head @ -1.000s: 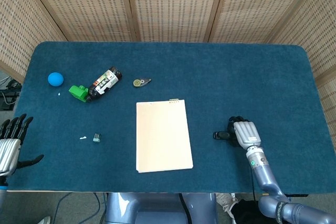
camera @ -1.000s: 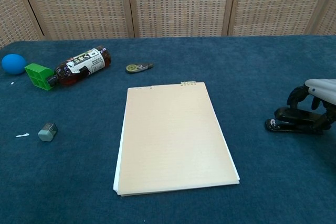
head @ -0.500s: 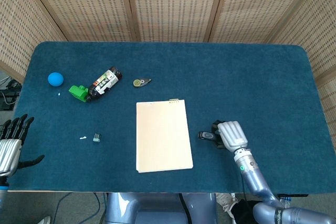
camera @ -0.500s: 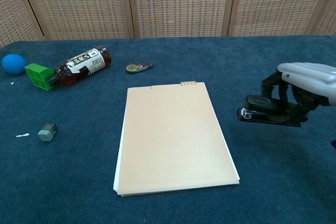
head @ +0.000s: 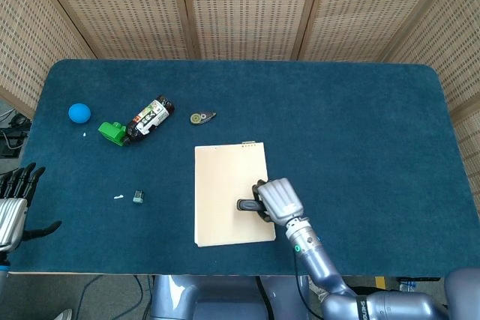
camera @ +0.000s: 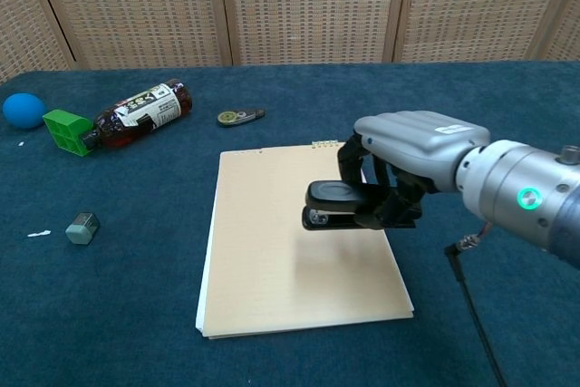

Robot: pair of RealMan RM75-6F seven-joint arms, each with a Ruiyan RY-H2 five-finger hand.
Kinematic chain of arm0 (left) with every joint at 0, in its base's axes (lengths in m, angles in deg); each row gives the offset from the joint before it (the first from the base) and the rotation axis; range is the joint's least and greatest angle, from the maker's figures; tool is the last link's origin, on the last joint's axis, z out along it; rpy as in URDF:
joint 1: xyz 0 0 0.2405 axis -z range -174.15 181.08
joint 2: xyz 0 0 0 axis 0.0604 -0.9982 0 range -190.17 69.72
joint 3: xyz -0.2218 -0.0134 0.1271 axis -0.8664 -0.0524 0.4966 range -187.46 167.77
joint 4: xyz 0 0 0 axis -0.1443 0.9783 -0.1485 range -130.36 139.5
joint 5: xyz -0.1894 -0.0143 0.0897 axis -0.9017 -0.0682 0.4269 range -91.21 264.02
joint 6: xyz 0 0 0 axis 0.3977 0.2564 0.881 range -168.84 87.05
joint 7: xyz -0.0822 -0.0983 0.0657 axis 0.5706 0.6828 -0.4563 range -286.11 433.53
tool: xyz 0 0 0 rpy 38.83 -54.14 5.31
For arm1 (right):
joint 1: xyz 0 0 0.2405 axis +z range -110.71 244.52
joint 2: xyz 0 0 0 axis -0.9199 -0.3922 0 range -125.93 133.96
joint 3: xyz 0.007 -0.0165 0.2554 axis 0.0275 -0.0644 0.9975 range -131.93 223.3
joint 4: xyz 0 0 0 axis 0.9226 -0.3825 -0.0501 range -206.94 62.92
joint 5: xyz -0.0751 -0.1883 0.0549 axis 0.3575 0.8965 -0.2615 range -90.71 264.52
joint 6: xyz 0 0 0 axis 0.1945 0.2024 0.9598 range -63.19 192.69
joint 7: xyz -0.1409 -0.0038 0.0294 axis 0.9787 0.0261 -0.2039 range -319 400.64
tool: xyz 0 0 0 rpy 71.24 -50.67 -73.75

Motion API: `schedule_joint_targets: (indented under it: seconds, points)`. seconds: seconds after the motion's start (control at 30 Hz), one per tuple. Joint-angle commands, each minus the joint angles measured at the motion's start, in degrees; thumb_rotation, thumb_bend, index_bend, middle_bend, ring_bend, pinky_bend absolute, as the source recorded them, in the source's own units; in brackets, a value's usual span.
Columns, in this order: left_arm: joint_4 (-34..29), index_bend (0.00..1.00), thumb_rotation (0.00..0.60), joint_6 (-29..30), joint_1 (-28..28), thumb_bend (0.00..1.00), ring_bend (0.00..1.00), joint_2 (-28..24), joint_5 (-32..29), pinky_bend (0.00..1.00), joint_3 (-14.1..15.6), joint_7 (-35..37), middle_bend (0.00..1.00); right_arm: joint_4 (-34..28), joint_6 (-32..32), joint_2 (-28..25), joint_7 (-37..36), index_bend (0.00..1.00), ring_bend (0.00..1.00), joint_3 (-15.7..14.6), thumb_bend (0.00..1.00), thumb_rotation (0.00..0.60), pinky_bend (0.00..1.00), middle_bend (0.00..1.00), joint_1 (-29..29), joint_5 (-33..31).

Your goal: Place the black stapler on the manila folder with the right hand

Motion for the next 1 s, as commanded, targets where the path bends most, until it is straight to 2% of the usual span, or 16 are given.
schedule_joint_targets:
  seconds: [0.03,0.27,0.57,0.63,0.7,0.77,1.0]
  points:
    - [0.19,0.0,0.6,-0.17,0.03,0.13,0.0,-0.15,-0.12,0.0,-0.04,0.59,0.0,0.65,0.75,2.62,2.25,0.72,0.55,0.62,0.55,0.6,0.7,0.54,1.96,-2.22]
    - [0.68,0.0,0.6,-0.97,0.25,0.13,0.0,-0.67,-0.25,0.0,-0.04,2.72,0.0,4.72,0.93,7.95,4.49,0.72,0.55,0.71,0.55,0.6,0.7,0.54,5.1,-5.82]
    - [1.0,0.0,0.6,-1.51,0.41,0.13,0.0,-0.83,-0.72,0.0,-0.13,3.5,0.0,7.84,0.92,11.07,4.3,0.72,0.54,0.19,0.54,0.6,0.66,0.52,6.82,-6.99]
    - [1.06,0.0,0.6,-1.56,0.44,0.13,0.0,-0.85,-0.66,0.0,-0.1,3.57,0.0,8.23,0.91,11.61,4.46,0.7,0.5,-0.05,0.5,0.6,0.59,0.49,7.16,-7.26]
    - [1.09,0.0,0.6,-1.57,0.46,0.14,0.0,-0.86,-0.62,0.0,-0.09,3.73,0.0,7.88,0.04,11.78,4.46,0.64,0.42,-0.32,0.41,0.6,0.45,0.42,7.56,-8.26]
    - [1.1,0.0,0.6,-1.61,0.48,0.14,0.0,-0.89,-0.65,0.0,-0.1,3.82,0.0,7.65,0.05,11.69,4.66,0.58,0.35,-0.44,0.36,0.6,0.38,0.37,7.84,-8.52]
    - [0.94,0.0,0.6,-1.44,0.41,0.14,0.0,-0.99,-0.61,0.0,-0.06,3.72,0.0,7.3,2.34,12.52,6.11,0.37,0.17,-1.1,0.28,0.6,0.29,0.16,8.45,-7.84]
